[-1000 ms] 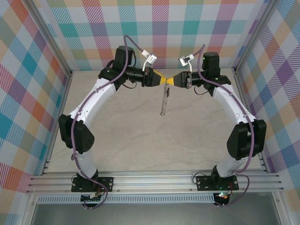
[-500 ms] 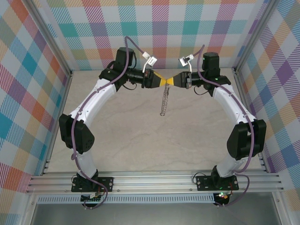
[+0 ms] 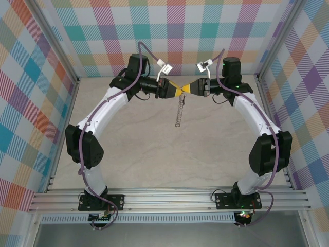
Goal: Put the keys on the keyring
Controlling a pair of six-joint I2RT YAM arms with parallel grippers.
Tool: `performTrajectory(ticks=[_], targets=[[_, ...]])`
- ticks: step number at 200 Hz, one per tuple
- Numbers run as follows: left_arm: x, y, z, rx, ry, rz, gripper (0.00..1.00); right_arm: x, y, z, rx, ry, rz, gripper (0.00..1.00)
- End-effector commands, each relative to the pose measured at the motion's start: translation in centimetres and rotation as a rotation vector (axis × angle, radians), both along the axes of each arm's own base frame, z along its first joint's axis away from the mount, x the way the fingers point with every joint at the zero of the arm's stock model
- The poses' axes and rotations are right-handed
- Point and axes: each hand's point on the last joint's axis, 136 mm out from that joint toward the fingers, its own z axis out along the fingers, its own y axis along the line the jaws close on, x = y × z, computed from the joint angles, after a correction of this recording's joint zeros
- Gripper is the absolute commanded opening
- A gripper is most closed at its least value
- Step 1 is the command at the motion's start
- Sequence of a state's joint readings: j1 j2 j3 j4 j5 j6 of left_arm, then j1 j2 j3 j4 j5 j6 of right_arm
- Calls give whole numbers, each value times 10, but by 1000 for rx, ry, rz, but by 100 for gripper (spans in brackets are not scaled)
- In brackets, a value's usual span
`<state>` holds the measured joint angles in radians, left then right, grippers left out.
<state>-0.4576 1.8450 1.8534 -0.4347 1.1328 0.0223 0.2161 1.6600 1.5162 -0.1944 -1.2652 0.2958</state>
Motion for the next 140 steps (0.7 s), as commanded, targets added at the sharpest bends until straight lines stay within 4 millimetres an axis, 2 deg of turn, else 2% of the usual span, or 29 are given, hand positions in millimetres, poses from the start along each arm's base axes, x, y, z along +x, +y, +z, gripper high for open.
performTrajectory(ticks=[1,46,63,93,140], targets=[[-7,-5,10,-31,-34,-28,20,-4,-1,6,18,-43,17,0],[-3,-10,13,-39,-39,-10,0,-7,-2,5,17,-42,16,0],[1,-11,11,-27,-38,18,0,-7,-3,7,11,-47,-3,0],[9,-10,17,-47,-49,76,0,-6,-8,14,-7,-78,-92,34],[6,-7,30,-93,-64,118,0,-5,-29,24,-3,-129,-314,46]])
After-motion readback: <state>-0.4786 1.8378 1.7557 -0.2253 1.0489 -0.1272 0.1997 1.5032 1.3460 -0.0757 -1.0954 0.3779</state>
